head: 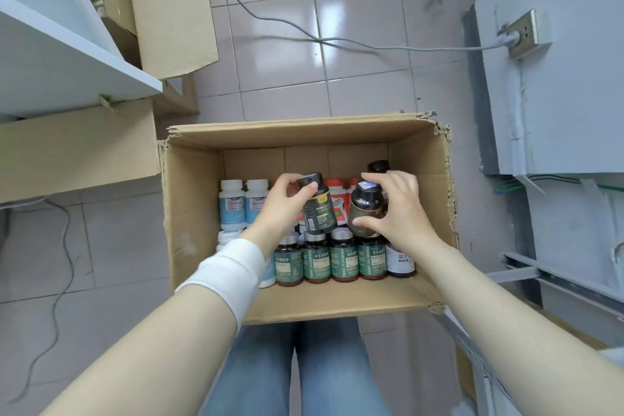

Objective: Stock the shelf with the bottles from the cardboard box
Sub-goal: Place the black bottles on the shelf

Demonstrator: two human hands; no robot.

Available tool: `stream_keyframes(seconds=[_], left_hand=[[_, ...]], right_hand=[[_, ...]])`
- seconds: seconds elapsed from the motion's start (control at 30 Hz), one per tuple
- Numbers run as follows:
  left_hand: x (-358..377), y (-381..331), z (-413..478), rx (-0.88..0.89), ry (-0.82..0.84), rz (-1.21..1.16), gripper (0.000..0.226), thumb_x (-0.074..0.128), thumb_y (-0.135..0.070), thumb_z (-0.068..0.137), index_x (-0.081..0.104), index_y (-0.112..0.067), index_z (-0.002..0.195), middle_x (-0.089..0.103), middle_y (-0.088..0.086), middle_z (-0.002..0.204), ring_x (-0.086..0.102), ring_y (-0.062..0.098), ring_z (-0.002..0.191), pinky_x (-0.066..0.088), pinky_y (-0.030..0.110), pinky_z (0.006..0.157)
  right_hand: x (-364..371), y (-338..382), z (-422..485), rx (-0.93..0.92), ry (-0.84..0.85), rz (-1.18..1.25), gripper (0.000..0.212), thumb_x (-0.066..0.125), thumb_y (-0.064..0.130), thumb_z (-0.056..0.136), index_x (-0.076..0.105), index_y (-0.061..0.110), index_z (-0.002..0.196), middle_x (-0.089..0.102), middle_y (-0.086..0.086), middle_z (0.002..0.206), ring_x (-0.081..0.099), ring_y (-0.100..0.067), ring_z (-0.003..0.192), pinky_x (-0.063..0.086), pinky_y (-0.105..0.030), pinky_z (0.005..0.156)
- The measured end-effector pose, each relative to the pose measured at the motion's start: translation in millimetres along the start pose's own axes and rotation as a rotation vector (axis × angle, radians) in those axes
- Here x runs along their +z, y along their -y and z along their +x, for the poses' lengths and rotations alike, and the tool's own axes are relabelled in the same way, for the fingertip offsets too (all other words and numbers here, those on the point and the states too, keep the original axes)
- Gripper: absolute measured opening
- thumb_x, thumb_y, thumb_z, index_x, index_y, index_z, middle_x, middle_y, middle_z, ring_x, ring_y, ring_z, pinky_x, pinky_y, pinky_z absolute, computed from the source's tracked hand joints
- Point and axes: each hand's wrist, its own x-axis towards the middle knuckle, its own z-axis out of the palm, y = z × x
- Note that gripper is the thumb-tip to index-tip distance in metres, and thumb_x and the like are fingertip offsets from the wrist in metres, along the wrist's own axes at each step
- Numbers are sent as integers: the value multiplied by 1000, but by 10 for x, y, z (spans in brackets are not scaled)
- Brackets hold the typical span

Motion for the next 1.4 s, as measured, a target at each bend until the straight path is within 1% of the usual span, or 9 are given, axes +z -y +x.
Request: stream_keyframes(seconds=[0.23, 0.3, 0.47, 0.6, 0.77, 0.87, 1.0, 1.13, 1.4], left_hand=[[-354, -356, -796, 43, 149, -96, 25, 56, -51, 80, 52, -33, 97, 59, -4, 108, 62, 4, 92, 54, 35, 78], [-437, -470, -1090, 57, 192, -97, 42, 55, -56, 72, 50, -29, 103, 58, 3, 114, 61, 18, 100, 50, 48, 89], [-644, -652, -1872, 151, 330, -160, 22, 54, -42, 83, 51, -24, 95, 66, 4, 91, 68, 13, 76, 55, 36, 60], [-727, -722, -2556, 212, 467, -122, 33, 54, -44, 81, 47, -21, 103, 63, 14, 107, 64, 28, 94, 55, 47, 78], [-572, -833, -3435, 312, 679, -80, 17, 47, -34, 95, 48, -20, 103, 68, 5, 89, 68, 18, 73, 55, 33, 63], [-398, -898, -4014, 381, 818, -32, 17, 49, -33, 94, 49, -17, 101, 68, 5, 87, 68, 19, 74, 56, 34, 64], [-101, -846, -4790, 496, 964, 67, 16, 51, -30, 94, 54, -15, 97, 69, 2, 85, 69, 14, 70, 58, 31, 62], [219, -658, -5482, 562, 1084, 157, 18, 53, -34, 91, 56, -18, 97, 73, -2, 81, 70, 14, 74, 57, 31, 63], [1034, 274, -7378, 700, 1344, 227, 16, 51, -29, 93, 56, -13, 95, 72, -2, 78, 69, 14, 69, 56, 29, 58]], right_hand=[[-194, 634, -913, 271, -89, 526, 59, 80, 18, 69, 45, 51, 104, 50, -3, 121, 52, -12, 104, 43, -29, 93], [-212, 859, -1254, 306, -146, 687, 60, 77, 12, 72, 45, 48, 108, 52, -2, 120, 54, -12, 105, 47, -34, 95], [-81, 1465, -2148, 421, -415, 1163, 49, 63, 3, 82, 46, 8, 128, 64, 0, 98, 65, -7, 81, 54, -26, 73], [153, 1954, -2894, 400, -482, 1423, 36, 55, 11, 89, 51, 5, 124, 66, -8, 96, 66, -10, 74, 54, -25, 61], [233, 2344, -3764, 306, -549, 1515, 51, 63, 23, 76, 51, 8, 124, 63, -15, 111, 59, -29, 100, 48, -52, 88], [161, 2440, -4308, 218, -626, 1487, 47, 63, 25, 72, 54, 15, 116, 65, -12, 111, 63, -25, 93, 57, -41, 77], [109, 2448, -5106, 143, -787, 1415, 35, 59, 16, 78, 56, 17, 113, 64, -6, 107, 61, -22, 96, 49, -41, 90], [114, 2411, -5952, 116, -939, 1350, 33, 57, 11, 79, 58, 12, 113, 68, 0, 99, 64, -14, 90, 56, -24, 75], [353, 2196, -8048, 59, -1231, 1285, 35, 60, 6, 79, 56, 9, 114, 64, -6, 105, 62, -17, 95, 54, -30, 82]])
